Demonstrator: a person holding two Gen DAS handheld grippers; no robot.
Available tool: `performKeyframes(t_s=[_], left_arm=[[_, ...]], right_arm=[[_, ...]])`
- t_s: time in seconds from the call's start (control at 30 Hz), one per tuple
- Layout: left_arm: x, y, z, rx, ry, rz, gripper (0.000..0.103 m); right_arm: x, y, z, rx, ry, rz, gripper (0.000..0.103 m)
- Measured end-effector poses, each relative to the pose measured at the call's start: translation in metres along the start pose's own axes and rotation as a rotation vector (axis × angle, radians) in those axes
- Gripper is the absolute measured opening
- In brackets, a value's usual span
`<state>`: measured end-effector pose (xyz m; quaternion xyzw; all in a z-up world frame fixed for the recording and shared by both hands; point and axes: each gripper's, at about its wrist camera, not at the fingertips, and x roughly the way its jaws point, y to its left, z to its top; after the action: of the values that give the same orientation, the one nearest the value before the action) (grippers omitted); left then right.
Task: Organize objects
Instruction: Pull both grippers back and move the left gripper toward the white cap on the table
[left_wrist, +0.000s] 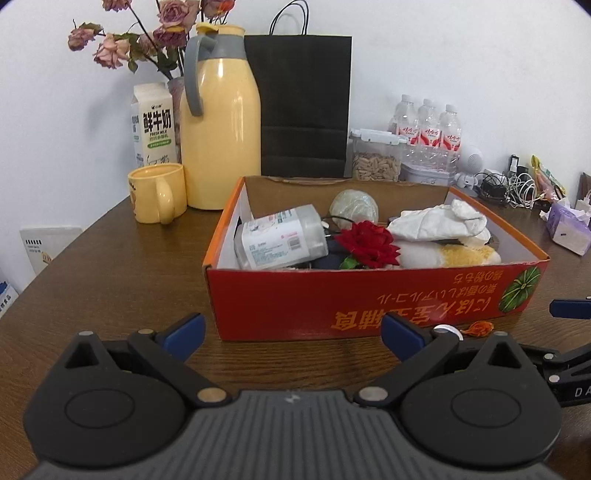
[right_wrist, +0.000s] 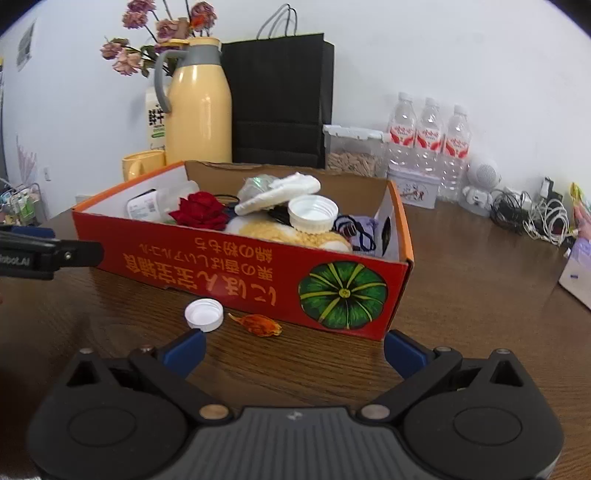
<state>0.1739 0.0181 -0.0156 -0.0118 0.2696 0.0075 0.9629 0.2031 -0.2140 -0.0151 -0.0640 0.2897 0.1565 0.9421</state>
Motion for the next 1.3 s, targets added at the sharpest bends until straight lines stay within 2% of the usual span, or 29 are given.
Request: performKeyframes(t_s=[0.1,0.23,0.5,0.63,0.73,0.77,0.87,1.13,1.3], left_arm=[[0.004,0.001,-0.002,-0.008,0.010,0.003,0.103],[0.007,0.003,-0.005,-0.015,0.014,-0.005,0.103],[0.010,0.009,-0.007,-0.037,0.024,-0.023,0.103],[0.008,0.008,-0.007,-0.038,0.021,-0.030,0.103],[0.008,0.009,-0.008,-0.040,0.021,-0.030,0.103],[0.008,0.009,-0.008,-0.039,0.021,-0.030,0.103],[0.008,0.008,-0.009,-0.038,0.022,-0.028,0.103],[0.012,0.006,-0.012,-0.031,0.032,-0.018,0.103],[0.014,0.004,-0.013,-0.026,0.038,-0.011,0.103]], right_arm=[[0.008,0.001,0.002,0.026,0.031,-0.008,0.091],[0.018,0.005,0.007,0.086,0.051,0.018,0.083],[0.034,0.015,0.013,0.135,0.071,-0.040,0.065],[0.036,0.017,0.014,0.148,0.064,-0.039,0.055],[0.036,0.020,0.014,0.138,0.057,-0.025,0.039],[0.035,0.021,0.014,0.133,0.054,-0.016,0.031],[0.034,0.023,0.014,0.125,0.047,0.012,0.021],[0.026,0.032,0.010,0.087,0.014,0.049,0.010],[0.018,0.033,0.008,0.079,-0.012,0.059,0.009]])
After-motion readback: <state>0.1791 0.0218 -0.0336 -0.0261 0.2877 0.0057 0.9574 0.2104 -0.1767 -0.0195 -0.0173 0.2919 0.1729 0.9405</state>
